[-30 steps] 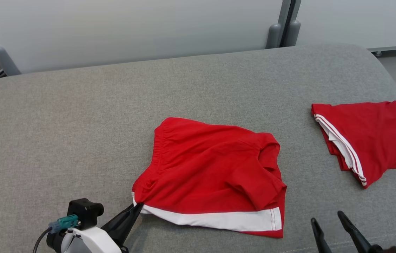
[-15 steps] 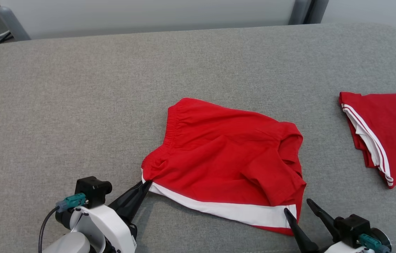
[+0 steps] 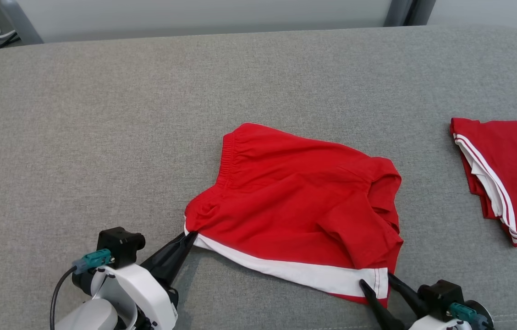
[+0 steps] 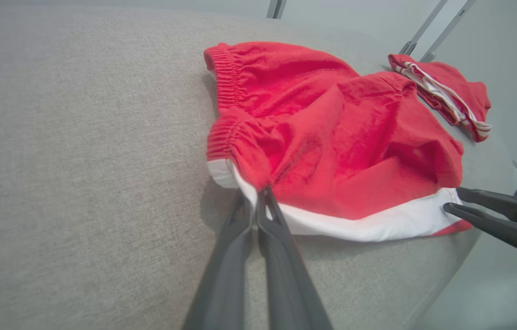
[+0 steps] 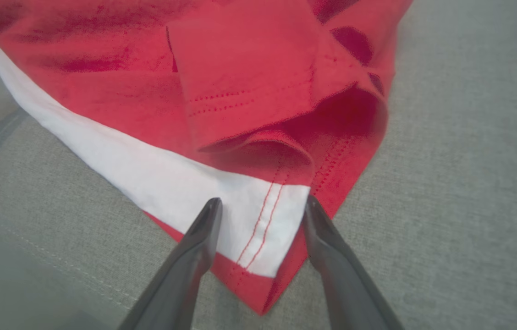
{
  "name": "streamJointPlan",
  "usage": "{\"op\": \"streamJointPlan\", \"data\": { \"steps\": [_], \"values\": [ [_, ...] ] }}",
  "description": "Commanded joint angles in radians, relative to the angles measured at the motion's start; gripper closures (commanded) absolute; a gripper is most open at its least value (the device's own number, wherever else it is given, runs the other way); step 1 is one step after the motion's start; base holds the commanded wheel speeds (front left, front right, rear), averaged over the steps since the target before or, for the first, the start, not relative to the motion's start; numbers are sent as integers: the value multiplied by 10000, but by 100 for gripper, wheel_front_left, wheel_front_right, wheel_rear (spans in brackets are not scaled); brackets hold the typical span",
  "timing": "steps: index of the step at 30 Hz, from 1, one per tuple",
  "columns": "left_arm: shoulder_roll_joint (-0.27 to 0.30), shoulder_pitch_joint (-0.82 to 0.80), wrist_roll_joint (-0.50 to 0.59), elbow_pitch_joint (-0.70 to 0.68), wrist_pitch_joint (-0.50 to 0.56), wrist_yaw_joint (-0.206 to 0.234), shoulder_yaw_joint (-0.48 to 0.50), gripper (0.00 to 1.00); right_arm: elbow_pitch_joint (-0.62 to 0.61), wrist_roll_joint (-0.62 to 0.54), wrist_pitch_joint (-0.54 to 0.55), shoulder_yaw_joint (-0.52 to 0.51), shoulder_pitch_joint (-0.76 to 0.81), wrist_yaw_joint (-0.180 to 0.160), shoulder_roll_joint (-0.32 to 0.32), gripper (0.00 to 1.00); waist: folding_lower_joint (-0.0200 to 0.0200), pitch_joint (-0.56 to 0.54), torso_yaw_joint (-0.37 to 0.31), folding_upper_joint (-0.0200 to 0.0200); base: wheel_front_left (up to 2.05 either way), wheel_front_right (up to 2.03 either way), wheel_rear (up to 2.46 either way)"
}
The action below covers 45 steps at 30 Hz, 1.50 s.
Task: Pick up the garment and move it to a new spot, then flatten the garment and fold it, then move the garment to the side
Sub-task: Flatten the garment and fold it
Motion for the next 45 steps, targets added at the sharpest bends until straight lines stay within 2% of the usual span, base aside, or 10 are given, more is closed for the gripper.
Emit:
{"op": "streamJointPlan", "data": {
  "steps": [1,2,3,12,18,21,26,33,38,45],
  "values": [
    [284,-502,77,-99,-107,-40,356,100,-154,97,-135,259,-171,-2,-119,58,0,-2,-17,0,0,0,0],
    [279,-499,61,-97,-105,-49,354,100,-160,115,-135,279,-185,-2,-130,70,0,0,-22,0,0,0,0],
    [279,-498,58,-92,-107,-50,351,100,-198,124,-135,303,-194,-2,-139,100,0,-2,-28,0,0,0,0],
    [334,-9,-496,-349,116,63,406,100,-1933,210,-135,-802,1549,-2,-502,100,0,-96,83,0,0,0,0],
    [672,-202,-864,-1140,563,28,632,100,-3023,1611,-27,-940,1618,-2,-652,100,0,11,230,0,0,0,0],
    [879,-1435,-1261,-1236,1316,-526,972,100,-3154,2595,881,-850,-366,-2,-843,100,0,84,241,0,0,0,0],
    [834,-5106,-2429,391,3034,-1051,1935,100,-1354,3289,2525,-167,-6660,-2,-553,100,0,-32,78,0,0,0,0],
    [157,-8821,-2633,1896,2505,-1134,2106,100,2373,3229,1628,427,-11816,-2,97,100,0,-242,495,0,0,0,0],
    [66,-7759,-2678,1525,1267,-1136,1247,100,1853,4407,1215,1688,-10913,-2,-674,100,0,50,1078,0,0,0,0],
    [-753,-3795,-3384,2254,-122,-998,525,100,350,6526,873,2838,-6457,-2,-1984,100,0,585,1368,0,0,0,0]
  ]
}}
